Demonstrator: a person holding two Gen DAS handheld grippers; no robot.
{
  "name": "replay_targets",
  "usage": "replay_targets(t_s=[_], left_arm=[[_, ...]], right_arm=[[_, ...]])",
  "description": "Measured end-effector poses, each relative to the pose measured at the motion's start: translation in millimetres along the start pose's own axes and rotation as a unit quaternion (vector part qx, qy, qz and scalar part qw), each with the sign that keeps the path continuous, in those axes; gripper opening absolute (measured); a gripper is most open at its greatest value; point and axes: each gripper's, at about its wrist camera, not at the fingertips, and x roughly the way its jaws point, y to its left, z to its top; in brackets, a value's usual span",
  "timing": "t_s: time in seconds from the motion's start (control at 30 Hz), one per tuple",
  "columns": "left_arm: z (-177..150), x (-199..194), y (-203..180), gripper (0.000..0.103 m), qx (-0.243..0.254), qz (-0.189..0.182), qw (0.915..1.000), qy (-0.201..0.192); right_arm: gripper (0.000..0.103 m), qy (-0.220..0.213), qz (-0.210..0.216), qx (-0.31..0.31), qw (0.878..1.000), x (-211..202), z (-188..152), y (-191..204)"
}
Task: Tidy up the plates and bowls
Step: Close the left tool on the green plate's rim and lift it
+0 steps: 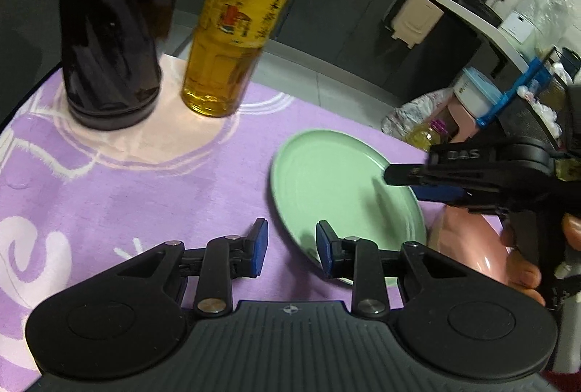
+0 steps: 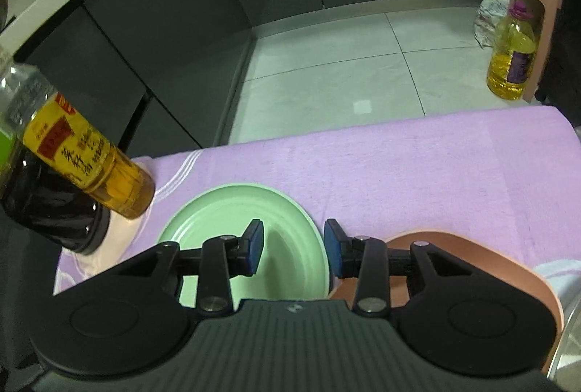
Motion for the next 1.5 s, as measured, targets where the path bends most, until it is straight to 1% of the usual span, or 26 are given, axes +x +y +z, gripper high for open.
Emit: replay_targets(t_s=[0.03,0.07,0.1,0.17,0.23,0.4,0.47,0.6,0.67,0.83,1.03,1.23,1.5], left_arm=[[-0.3,-0.6,-1.3,0.027,0.003,-0.004,1.0000,0.005],[-1.0,-2.8,-2.5,0.025,0.005,0.008,0.9999,0.005],[-2.2,-7.2,-3.3,0.025,0.009,0.021,0.9997,-0.002],[-4.4,-20.6,-3.9,0.026,0.023,0.045,0.9985,-0.022],[-5.1,-36.1,-2.0,0.026,0.031,0.058,0.9971,-0.038],[-11.4,-76.0,13.4,0.026,0.036,0.070,0.9957,-0.049],[-17.0,-90.1,19.9,0.026,0.037,0.077,0.9950,-0.052],[-29.5,-115.6,30.1,0.027,0.050,0.089,0.9927,-0.063],[-34.6,-127.3,35.9,0.027,0.044,0.094,0.9922,-0.070],[-46.3,-150.2,53.9,0.030,0.017,0.086,0.9933,-0.075],[-59.9,-161.9,70.8,0.030,-0.001,0.090,0.9932,-0.074],[-70.9,-163.7,77.3,0.030,0.000,0.094,0.9925,-0.078],[-78.0,-158.3,84.6,0.030,-0.007,0.085,0.9943,-0.064]], right_arm=[[0.036,0.000,-0.006,-0.011,1.000,0.9,-1.1,3.9],[0.030,-0.007,-0.010,-0.022,1.000,0.5,-2.8,8.9],[0.028,-0.009,-0.012,-0.032,0.999,-0.9,-5.1,13.7],[0.028,-0.012,-0.004,-0.050,0.999,-6.5,-13.0,23.6],[0.028,-0.013,0.005,-0.065,0.998,-14.9,-21.4,33.9],[0.028,-0.015,0.027,-0.084,0.996,-39.1,-41.9,56.7],[0.028,-0.014,0.040,-0.087,0.995,-49.7,-51.8,65.0],[0.028,-0.008,0.052,-0.104,0.993,-66.3,-71.2,83.3],[0.028,-0.001,0.059,-0.109,0.992,-71.2,-80.4,91.6],[0.029,0.015,0.072,-0.124,0.990,-77.9,-99.2,111.3],[0.030,0.035,0.079,-0.134,0.987,-76.9,-116.4,128.4],[0.030,0.045,0.067,-0.141,0.987,-71.1,-125.1,138.0],[0.030,0.048,0.055,-0.141,0.987,-69.2,-130.0,139.5]])
